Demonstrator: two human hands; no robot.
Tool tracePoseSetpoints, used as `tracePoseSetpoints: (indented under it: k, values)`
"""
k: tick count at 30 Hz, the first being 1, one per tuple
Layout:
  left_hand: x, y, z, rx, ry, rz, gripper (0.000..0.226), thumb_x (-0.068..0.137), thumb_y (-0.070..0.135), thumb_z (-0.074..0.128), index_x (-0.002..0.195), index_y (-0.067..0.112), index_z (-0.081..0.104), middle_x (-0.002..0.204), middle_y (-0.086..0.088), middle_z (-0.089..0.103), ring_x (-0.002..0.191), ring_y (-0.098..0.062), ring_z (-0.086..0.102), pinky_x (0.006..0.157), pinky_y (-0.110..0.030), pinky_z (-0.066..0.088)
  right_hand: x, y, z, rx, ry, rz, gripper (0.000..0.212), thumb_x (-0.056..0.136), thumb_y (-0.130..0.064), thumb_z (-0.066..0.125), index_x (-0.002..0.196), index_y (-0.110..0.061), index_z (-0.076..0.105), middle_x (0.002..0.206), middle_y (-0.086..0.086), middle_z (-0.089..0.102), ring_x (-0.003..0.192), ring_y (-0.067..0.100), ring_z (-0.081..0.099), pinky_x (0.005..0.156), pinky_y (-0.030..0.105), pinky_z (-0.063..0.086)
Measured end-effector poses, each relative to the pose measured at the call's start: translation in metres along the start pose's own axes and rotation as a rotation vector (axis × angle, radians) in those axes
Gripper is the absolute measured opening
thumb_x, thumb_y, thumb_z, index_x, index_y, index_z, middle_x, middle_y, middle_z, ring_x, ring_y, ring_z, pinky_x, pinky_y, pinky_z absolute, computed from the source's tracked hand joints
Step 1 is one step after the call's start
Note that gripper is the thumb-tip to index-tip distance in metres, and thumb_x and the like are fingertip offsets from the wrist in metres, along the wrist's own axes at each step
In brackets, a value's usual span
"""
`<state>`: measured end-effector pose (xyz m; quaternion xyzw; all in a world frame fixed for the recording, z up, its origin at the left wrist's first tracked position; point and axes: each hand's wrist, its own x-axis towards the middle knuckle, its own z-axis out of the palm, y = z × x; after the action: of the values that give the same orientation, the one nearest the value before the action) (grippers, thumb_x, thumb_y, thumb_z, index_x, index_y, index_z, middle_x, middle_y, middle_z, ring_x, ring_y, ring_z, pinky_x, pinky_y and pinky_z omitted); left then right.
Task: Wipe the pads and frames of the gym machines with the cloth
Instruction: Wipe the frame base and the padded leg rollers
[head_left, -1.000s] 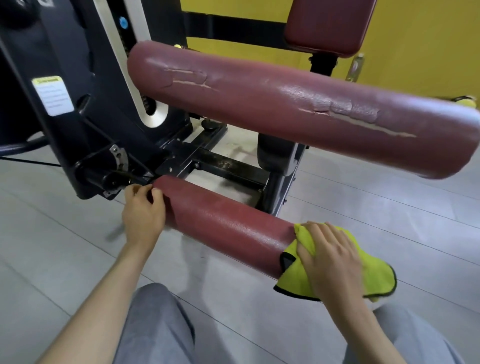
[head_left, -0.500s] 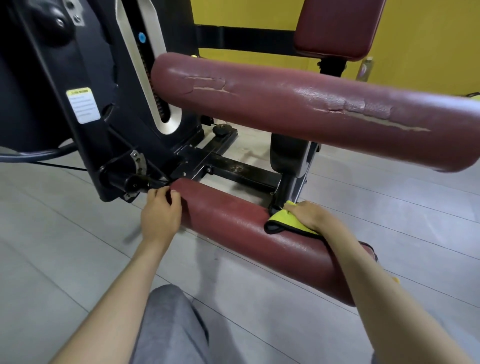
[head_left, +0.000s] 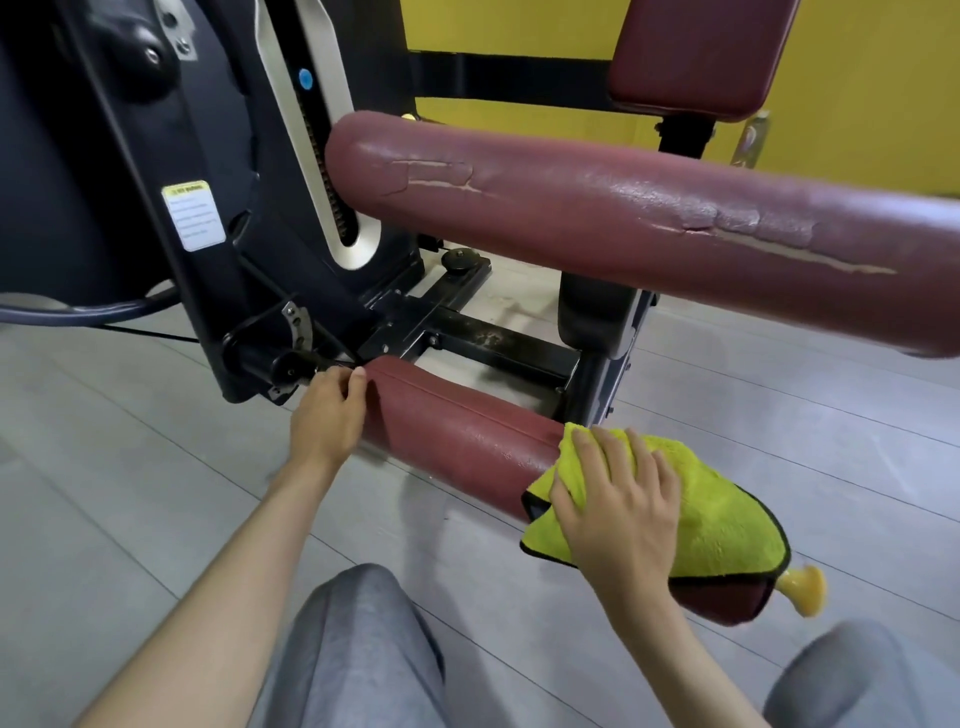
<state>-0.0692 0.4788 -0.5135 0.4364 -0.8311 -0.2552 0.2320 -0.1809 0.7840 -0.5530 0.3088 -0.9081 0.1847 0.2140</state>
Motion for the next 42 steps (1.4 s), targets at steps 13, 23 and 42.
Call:
tracePoseSetpoints:
  k: [13,23,42]
  values:
    - [-0.007,0.011,0.009,0.046,0.097,-0.073,0.037,0.106,0.039,0.037,0.090,0.011,0.056,0.091,-0.004,0.061,0.083,-0.026,0.056,0.077,-0.037,0.035,0.083,-0.086,0.041,0.128,-0.333,-0.104,0.056,0.091,-0.052,0.028,0.116,-0.021,0.066,0.106,0.004,0.069,0.095,0.033,0.065,0.076,0.043,0.051]
    - [-0.013,-0.003,0.012,0.030,0.123,-0.033,0.031,0.103,0.039,0.036,0.099,0.019,0.059,0.097,-0.004,0.064,0.089,-0.027,0.055,0.081,-0.039,0.037,0.002,0.083,-0.043,0.092,-0.159,0.053,0.031,0.090,-0.048,0.056,0.116,-0.036,0.066,0.116,-0.014,0.067,0.109,0.021,0.062,0.090,0.039,0.046]
    - [-0.015,-0.005,0.005,-0.059,0.054,-0.091,0.039,0.100,0.032,0.033,0.121,0.021,0.064,0.120,0.000,0.060,0.107,-0.022,0.051,0.090,-0.037,0.034,0.053,0.007,0.000,0.206,-0.332,-0.117,0.038,0.100,-0.053,0.044,0.127,-0.031,0.061,0.119,-0.008,0.066,0.107,0.025,0.063,0.081,0.040,0.051]
